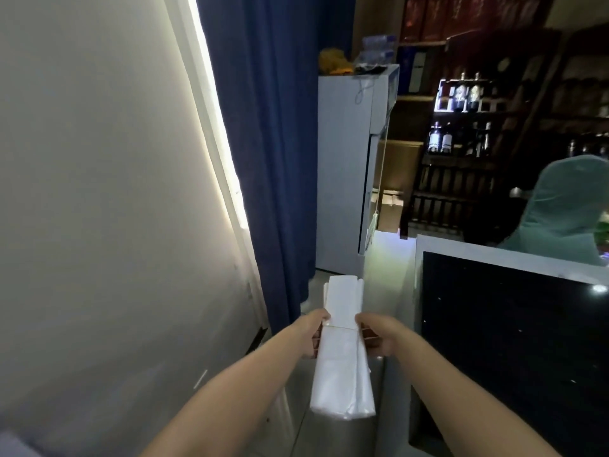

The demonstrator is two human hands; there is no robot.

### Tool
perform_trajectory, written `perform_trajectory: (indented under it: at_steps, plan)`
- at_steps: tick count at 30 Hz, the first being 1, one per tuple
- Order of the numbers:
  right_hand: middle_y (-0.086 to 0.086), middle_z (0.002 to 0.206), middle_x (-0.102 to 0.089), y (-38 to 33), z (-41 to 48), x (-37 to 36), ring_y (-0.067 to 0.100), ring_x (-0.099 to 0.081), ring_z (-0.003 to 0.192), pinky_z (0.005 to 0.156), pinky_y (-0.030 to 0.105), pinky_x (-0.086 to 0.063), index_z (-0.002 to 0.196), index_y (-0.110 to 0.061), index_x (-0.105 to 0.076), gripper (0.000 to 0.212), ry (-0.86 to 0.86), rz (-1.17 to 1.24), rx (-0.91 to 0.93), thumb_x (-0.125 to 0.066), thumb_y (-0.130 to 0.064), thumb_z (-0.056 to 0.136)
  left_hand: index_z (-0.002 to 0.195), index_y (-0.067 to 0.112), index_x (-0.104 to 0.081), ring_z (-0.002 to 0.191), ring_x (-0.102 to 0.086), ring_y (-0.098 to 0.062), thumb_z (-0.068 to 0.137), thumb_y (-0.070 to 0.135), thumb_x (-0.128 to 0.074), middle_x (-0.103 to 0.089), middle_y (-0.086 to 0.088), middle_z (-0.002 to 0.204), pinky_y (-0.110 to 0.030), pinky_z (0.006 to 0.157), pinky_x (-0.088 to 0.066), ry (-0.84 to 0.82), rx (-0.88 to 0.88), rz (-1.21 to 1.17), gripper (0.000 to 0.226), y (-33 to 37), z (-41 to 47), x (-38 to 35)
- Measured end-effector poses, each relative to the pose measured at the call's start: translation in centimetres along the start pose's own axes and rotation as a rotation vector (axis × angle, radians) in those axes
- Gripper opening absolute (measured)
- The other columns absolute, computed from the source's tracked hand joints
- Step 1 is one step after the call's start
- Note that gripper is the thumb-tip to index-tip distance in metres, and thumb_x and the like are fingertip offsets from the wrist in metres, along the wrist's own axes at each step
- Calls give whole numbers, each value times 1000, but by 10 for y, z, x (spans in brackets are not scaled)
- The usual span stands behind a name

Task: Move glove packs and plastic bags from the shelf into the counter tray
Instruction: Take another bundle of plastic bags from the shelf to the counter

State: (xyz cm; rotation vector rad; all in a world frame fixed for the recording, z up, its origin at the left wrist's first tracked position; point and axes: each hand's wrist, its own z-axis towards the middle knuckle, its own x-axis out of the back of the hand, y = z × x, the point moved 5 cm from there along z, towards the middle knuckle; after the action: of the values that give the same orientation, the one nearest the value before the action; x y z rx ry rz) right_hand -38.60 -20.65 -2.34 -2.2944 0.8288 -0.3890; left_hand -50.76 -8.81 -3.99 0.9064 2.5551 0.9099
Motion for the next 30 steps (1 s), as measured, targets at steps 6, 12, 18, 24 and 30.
perform_trajectory:
  at_steps: [6, 12, 18, 24, 30]
  plan:
    - [4, 53, -59, -45, 47, 20, 21, -57, 60, 51, 25, -50, 68, -14, -54, 22, -15, 86, -39, -54, -14, 89, 72, 16, -48, 51, -49, -18, 79, 26, -64, -48, -2, 52, -28, 63, -51, 28, 17, 53, 20, 51, 43, -18]
    - [3, 41, -50, -81, 96, 33, 19, -47, 41, 45, 20, -44, 61, -16, -44, 34, 60, 194, -84, -43, -22, 95, 66, 18, -47, 56, -48, -18, 81, 29, -63, -46, -2, 57, -28, 69, -51, 17, 39, 63, 25, 95, 97, -30]
    - [5, 51, -52, -113, 166, 45, 20, -48, 45, 49, 23, -44, 66, -15, -48, 33, 140, 307, -108, -44, -28, 96, 64, 16, -53, 54, -50, -18, 84, 30, -61, -54, -3, 62, -23, 56, -48, -127, 87, 133, 26, 143, 181, -47]
    - [9, 65, -56, -152, 207, 49, 25, -54, 61, 62, 30, -49, 74, -13, -55, 27, 231, 428, -110, -49, -29, 94, 58, 15, -59, 60, -58, -23, 83, 34, -61, -62, -7, 64, -29, 65, -53, -317, 136, 203, 31, 201, 242, -69]
    - [11, 63, -59, -201, 244, 64, 27, -56, 63, 65, 35, -52, 72, -10, -54, 19, 310, 480, -102, -52, -14, 90, 62, 16, -58, 59, -59, -24, 82, 33, -60, -62, -8, 67, -28, 65, -54, -389, 120, 266, 27, 270, 294, -94]
